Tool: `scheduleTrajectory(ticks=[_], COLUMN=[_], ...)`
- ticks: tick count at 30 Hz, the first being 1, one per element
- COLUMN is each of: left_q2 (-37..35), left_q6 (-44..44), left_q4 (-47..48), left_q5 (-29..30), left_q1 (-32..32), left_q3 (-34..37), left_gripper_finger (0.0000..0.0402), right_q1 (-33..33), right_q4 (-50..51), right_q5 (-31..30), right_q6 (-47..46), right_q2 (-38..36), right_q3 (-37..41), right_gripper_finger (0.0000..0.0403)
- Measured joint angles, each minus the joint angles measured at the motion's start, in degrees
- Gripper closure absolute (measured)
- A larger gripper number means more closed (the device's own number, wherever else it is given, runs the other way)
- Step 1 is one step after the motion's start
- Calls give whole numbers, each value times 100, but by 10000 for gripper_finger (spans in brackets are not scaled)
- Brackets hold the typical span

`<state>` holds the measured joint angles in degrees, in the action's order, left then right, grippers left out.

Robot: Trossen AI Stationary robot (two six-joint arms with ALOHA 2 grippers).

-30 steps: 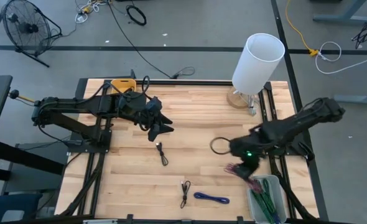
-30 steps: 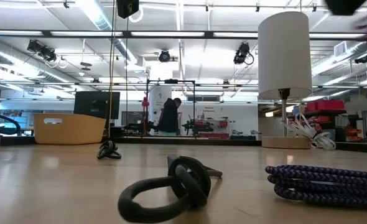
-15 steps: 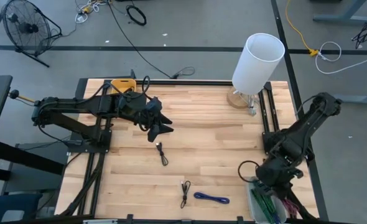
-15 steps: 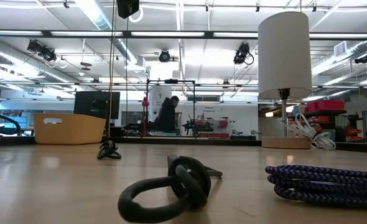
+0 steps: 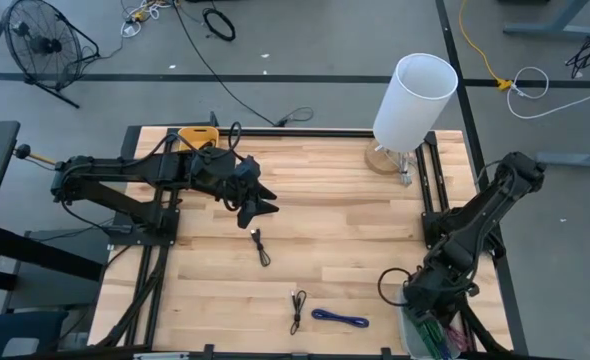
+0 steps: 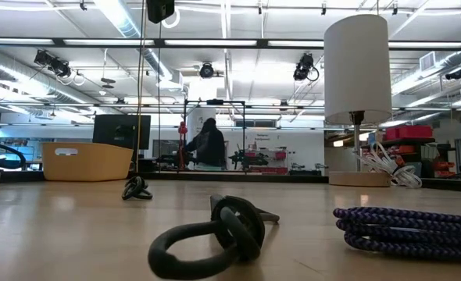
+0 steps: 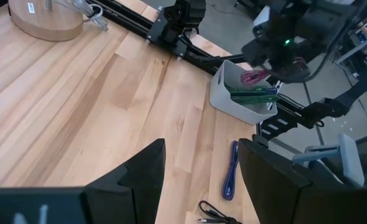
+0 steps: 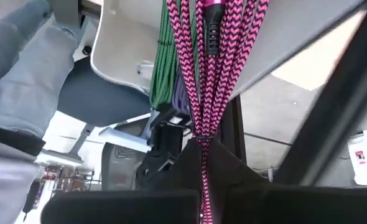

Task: Pick & Place USB Port
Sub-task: Put the pink charger cable into the gray bin, then put the violet charger cable into the gray bin

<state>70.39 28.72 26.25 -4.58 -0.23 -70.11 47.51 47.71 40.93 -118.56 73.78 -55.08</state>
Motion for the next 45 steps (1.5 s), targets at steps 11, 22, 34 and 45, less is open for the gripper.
scheduleTrajectory(ticks=[11, 22, 34, 45], left_q2=[0, 2, 7, 7], left_q6=[12, 16, 14, 10], left_q4=[29, 26, 21, 21], left_q5=[0, 0, 4, 4], left_q1=[0, 0, 0, 0], left_q3=[0, 0, 0, 0], left_gripper_finger=[195, 195, 195, 195], right_q1=[-19, -22, -20, -22], right_q4=[-1932, -2201, -2311, -2408], right_q5=[0, -109, -101, -267], right_q6=[-257, -96, -105, -131], right_q2=[-2, -13, -309, -981], right_q3=[1525, 1948, 1948, 1948], right_gripper_finger=[403, 349, 267, 291])
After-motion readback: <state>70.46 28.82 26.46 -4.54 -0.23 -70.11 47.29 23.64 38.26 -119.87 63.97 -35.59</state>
